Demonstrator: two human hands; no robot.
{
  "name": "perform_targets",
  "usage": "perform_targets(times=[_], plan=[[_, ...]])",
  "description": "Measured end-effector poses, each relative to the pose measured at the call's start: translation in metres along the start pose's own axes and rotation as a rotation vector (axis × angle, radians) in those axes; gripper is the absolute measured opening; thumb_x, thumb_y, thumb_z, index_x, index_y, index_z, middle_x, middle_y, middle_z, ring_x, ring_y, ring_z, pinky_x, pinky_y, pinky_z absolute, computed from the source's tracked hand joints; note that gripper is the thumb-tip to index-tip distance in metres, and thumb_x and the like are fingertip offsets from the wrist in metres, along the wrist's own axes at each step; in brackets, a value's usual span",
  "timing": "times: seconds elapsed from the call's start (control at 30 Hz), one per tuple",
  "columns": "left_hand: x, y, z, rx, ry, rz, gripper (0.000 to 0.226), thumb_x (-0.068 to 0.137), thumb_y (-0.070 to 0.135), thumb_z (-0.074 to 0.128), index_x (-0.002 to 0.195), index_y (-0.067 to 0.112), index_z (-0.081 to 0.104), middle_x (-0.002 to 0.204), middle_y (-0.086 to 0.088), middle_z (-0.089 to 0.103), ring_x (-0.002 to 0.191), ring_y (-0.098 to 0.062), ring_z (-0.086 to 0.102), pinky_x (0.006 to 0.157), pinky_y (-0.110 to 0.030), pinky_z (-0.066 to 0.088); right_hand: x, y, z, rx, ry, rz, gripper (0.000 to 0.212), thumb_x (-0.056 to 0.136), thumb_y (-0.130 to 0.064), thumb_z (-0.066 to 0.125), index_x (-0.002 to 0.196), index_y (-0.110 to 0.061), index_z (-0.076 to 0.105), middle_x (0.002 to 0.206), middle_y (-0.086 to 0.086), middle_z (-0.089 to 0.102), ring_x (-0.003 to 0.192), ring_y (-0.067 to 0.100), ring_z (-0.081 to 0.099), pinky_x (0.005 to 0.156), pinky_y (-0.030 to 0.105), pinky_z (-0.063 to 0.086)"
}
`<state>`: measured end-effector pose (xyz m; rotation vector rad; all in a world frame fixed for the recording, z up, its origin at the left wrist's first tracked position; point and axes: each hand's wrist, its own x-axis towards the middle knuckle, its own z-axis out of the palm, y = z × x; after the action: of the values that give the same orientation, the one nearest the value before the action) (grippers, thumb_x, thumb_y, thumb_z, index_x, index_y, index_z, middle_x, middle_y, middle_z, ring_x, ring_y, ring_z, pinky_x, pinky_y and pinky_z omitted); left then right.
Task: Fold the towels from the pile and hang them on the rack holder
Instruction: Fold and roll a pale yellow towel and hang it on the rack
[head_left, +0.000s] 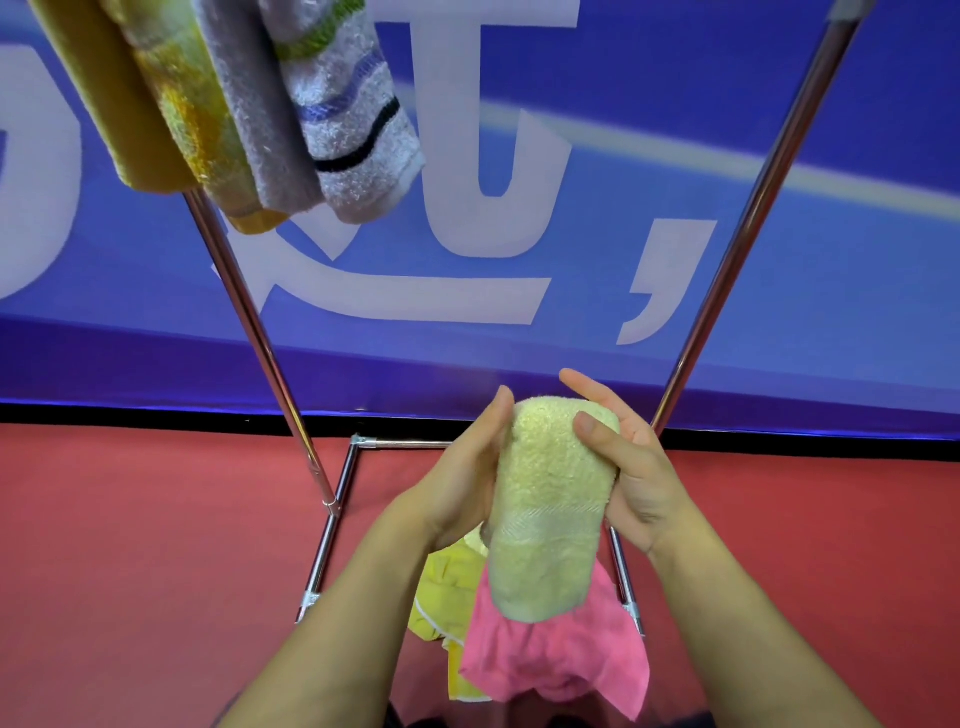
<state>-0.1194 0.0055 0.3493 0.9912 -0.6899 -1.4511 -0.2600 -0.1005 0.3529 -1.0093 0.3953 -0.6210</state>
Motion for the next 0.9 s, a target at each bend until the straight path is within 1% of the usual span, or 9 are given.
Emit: perform_targets(times=[0.2,0.3,0.37,0.5,0.6,0.67,0.73,0.8,0.9], plan=[[0.000,-0.009,0.003,0.280,0.130,0.122,0.062,0.078,0.048,0.082,0.126,0.011,0.067,0.123,-0.013,0.074,0.118,-0.030,0.069,0.101,-0.044,0.054,0.001,-0.002,0.002,0.010,0.045,-0.034,0.057,0.084,-0.007,0.074,0.137,-0.022,0.062,0.121,0.027,0.069,0.107,0.035,0.069,0.097,0.047,0.055],[0.001,-0.009,0.006,0.386,0.232,0.147,0.035,0.086,0.023,0.083,0.117,0.011,0.072,0.111,-0.008,0.079,0.106,-0.025,0.075,0.093,-0.038,0.059,0.003,-0.002,0.004,-0.014,0.053,-0.037,0.056,0.086,-0.007,0.069,0.140,-0.022,0.059,0.124,0.028,0.068,0.109,0.036,0.068,0.096,0.045,0.056],[0.002,-0.010,0.005,0.403,0.284,0.164,0.026,0.088,0.020,0.079,0.112,0.010,0.075,0.107,-0.008,0.080,0.102,-0.025,0.076,0.093,-0.041,0.059,0.004,0.000,0.004,-0.038,0.051,-0.025,0.056,0.087,-0.009,0.068,0.141,-0.023,0.057,0.122,0.026,0.069,0.108,0.035,0.069,0.096,0.045,0.056],[0.002,-0.008,0.001,0.385,0.347,0.174,0.021,0.091,0.021,0.077,0.108,0.009,0.077,0.104,-0.008,0.080,0.100,-0.026,0.076,0.092,-0.042,0.059,0.009,0.002,0.004,-0.025,0.083,-0.046,0.058,0.084,-0.014,0.071,0.140,-0.020,0.057,0.117,0.024,0.073,0.105,0.033,0.071,0.097,0.046,0.056],[0.003,-0.006,-0.005,0.365,0.378,0.180,0.020,0.091,0.020,0.076,0.107,0.008,0.077,0.102,-0.010,0.080,0.098,-0.026,0.077,0.089,-0.042,0.061,0.013,0.005,-0.002,-0.192,0.229,-0.093,0.059,0.075,-0.032,0.081,0.130,-0.022,0.064,0.105,0.019,0.077,0.098,0.029,0.072,0.098,0.048,0.055],[0.002,-0.004,-0.008,0.337,0.378,0.173,0.019,0.092,0.017,0.075,0.107,0.006,0.076,0.101,-0.011,0.080,0.094,-0.024,0.077,0.082,-0.035,0.062,0.015,0.007,-0.009,-0.361,0.317,-0.134,0.060,0.070,-0.044,0.086,0.124,-0.025,0.068,0.105,0.008,0.077,0.097,0.021,0.071,0.096,0.042,0.055],[-0.001,-0.004,-0.009,0.333,0.317,0.140,0.019,0.092,0.014,0.074,0.108,0.004,0.075,0.103,-0.013,0.079,0.094,-0.025,0.077,0.080,-0.033,0.062,0.016,0.008,-0.014,-0.446,0.285,-0.124,0.063,0.067,-0.053,0.088,0.123,-0.030,0.070,0.117,-0.002,0.072,0.108,0.014,0.069,0.094,0.034,0.054],[-0.003,-0.006,-0.008,0.374,0.233,0.097,0.020,0.092,0.015,0.075,0.110,0.006,0.075,0.106,-0.014,0.079,0.097,-0.026,0.076,0.084,-0.036,0.060,0.015,0.007,-0.016,-0.445,0.139,-0.019,0.061,0.066,-0.051,0.084,0.120,-0.025,0.073,0.120,0.004,0.074,0.111,0.020,0.070,0.095,0.038,0.055],[-0.004,-0.007,-0.006,0.389,0.157,0.054,0.022,0.093,0.017,0.074,0.112,0.008,0.074,0.109,-0.014,0.078,0.097,-0.024,0.074,0.084,-0.035,0.058,0.012,0.007,-0.014,-0.430,0.051,0.046,0.048,0.067,-0.040,0.086,0.103,-0.008,0.076,0.107,0.025,0.074,0.093,0.033,0.071,0.089,0.053,0.053]])
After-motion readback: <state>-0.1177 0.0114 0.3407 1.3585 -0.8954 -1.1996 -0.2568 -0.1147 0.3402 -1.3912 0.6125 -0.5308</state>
